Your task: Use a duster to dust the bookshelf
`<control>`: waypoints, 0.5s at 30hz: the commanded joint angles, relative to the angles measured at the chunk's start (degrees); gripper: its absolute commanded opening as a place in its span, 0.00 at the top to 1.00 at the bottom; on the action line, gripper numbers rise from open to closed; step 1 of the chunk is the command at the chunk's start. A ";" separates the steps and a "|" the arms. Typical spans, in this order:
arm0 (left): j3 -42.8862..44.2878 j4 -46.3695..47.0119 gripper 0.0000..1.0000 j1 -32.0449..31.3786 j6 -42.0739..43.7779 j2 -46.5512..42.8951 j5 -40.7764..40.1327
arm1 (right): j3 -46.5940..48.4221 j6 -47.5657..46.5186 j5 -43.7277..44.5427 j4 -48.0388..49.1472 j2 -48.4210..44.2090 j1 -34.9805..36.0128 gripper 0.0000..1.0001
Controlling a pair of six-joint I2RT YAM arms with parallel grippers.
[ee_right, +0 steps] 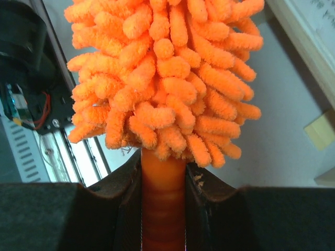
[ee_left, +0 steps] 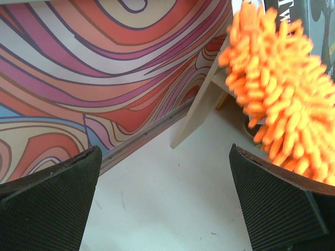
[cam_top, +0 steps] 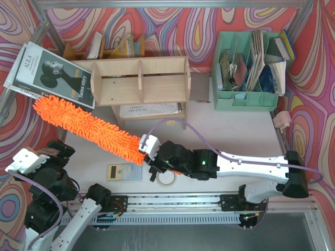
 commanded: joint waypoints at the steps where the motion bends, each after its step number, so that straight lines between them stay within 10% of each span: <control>1: -0.52 0.64 0.01 0.22 0.67 -0.36 0.42 | -3.76 3.54 3.73 1.45 -4.24 -0.01 1.00; 15: -0.57 0.63 0.01 0.26 0.66 0.06 0.83 | -2.02 1.76 -0.21 2.85 -6.10 -0.05 1.00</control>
